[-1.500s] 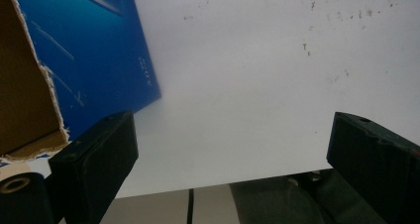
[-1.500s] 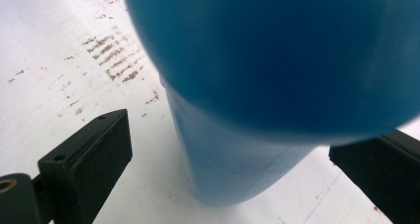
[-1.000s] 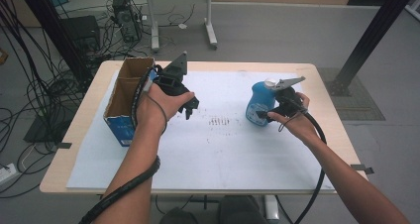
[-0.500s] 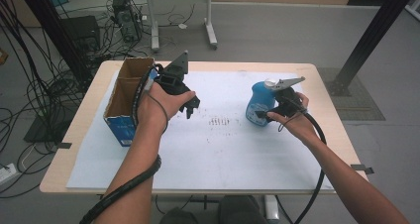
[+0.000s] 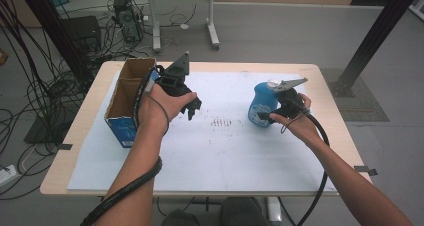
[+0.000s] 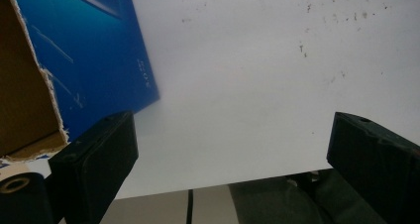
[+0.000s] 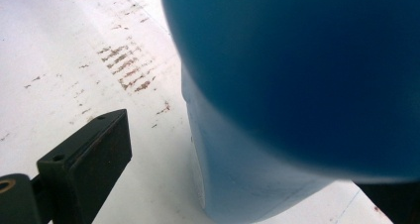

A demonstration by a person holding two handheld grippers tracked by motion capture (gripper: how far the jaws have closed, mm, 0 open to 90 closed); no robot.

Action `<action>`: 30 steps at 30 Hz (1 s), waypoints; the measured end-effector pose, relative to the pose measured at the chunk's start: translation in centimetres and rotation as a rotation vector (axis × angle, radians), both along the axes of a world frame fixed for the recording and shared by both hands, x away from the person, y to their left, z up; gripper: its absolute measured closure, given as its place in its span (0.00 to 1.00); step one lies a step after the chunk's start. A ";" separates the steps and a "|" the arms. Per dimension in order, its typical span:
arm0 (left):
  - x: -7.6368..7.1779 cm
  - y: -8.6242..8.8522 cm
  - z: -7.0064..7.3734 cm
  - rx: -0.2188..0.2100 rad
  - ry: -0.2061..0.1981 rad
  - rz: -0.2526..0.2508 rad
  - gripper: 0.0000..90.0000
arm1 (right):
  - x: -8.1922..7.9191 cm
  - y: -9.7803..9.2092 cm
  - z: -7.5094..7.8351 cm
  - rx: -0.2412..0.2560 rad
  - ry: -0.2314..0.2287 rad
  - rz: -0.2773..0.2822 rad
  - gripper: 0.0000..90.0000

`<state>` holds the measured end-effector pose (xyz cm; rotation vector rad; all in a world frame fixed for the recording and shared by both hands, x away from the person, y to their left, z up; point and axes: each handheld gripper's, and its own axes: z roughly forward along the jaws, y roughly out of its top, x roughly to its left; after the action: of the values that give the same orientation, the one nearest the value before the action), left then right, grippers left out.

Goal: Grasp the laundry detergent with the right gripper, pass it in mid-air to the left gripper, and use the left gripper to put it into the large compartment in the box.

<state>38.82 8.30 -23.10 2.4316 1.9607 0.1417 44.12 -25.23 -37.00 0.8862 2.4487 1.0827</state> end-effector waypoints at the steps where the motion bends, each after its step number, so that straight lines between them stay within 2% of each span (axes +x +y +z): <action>1: 0.0 0.0 0.0 0.000 0.001 0.000 0.07 | 0.0 0.0 0.0 0.001 0.000 0.000 0.03; 30: 0.0 -0.1 0.2 0.006 -0.003 -0.003 0.07 | 0.0 0.2 -0.1 0.011 -0.018 0.005 0.03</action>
<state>38.79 8.25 -22.89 2.4366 1.9578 0.1509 44.13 -25.06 -37.06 0.8707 2.4338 1.1025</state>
